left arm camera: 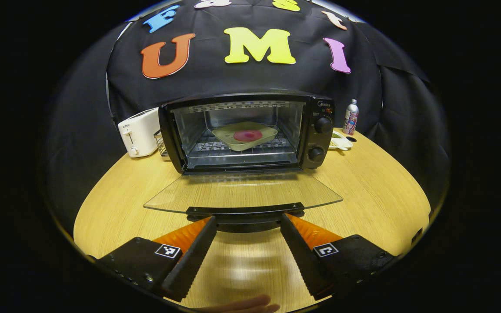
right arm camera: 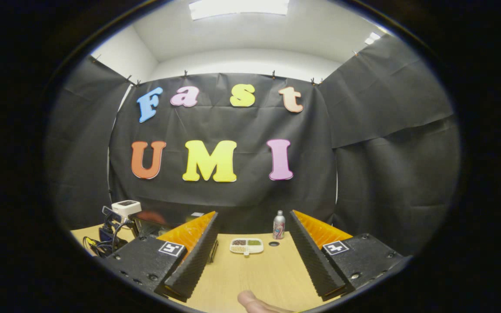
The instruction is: Open the electric oven with the left hand, put the food in, and close the electric oven.
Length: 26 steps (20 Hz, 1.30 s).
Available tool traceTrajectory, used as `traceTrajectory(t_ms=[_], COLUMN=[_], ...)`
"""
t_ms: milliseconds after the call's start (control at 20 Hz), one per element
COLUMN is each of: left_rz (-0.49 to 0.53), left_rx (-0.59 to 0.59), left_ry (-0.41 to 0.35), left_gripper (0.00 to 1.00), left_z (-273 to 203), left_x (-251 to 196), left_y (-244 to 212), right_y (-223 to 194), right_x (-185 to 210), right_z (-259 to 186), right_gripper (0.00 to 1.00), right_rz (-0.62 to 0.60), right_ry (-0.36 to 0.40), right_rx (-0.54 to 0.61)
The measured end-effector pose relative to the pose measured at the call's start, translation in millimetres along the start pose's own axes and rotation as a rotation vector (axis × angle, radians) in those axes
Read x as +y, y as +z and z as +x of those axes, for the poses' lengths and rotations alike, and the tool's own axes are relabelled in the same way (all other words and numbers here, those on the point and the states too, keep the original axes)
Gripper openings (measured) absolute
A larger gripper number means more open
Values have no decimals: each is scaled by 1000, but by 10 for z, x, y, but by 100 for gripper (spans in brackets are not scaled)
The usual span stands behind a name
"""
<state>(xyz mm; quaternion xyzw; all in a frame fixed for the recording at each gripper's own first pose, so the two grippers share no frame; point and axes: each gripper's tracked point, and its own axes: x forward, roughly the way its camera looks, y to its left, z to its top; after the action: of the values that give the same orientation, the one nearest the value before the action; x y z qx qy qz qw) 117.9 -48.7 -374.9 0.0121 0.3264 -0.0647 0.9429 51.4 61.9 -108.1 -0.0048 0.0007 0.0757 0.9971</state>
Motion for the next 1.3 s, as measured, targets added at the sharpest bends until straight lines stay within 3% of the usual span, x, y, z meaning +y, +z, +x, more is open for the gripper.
traceTrajectory(t_ms=[200, 250, 550, 600, 750, 900, 1050, 1100, 1150, 1300], left_rz=[-8, -9, -8, -8, -15, -18, -16, -25, -28, -19], left_rx=[-25, -26, -72, -77, -85, -113, -168, -171, -194, -235], left_ry=[5, 4, 7, 8, 11, 18, 26, 27, 26, 55], left_gripper=[95, 95, 96, 96, 96, 96, 98, 98, 98, 98], left_z=[-19, -17, -48, -46, -57, -49, 13, 49, 84, 246], left_x=[5, 3, 17, 19, 30, 26, 39, 42, 55, 151], left_y=[67, 84, 321, 365, 497, 636, 836, 865, 941, 1113], right_y=[-20, -30, -47, -50, -40, -10, 10, 18, 32, 44], right_x=[-126, -164, -325, -358, -477, -598, -659, -680, -698, -693], right_z=[-124, -145, -322, -359, -470, -589, -698, -731, -758, -819], right_gripper=[100, 96, 96, 100, 100, 96, 96, 100, 96, 96], right_rz=[20, 18, 46, 48, 46, 38, 41, 42, 43, 55], right_ry=[-17, -23, -32, -38, -52, -75, -79, -81, -85, -86], right_rx=[-23, -23, -24, -25, -32, -37, -38, -43, -49, -60])
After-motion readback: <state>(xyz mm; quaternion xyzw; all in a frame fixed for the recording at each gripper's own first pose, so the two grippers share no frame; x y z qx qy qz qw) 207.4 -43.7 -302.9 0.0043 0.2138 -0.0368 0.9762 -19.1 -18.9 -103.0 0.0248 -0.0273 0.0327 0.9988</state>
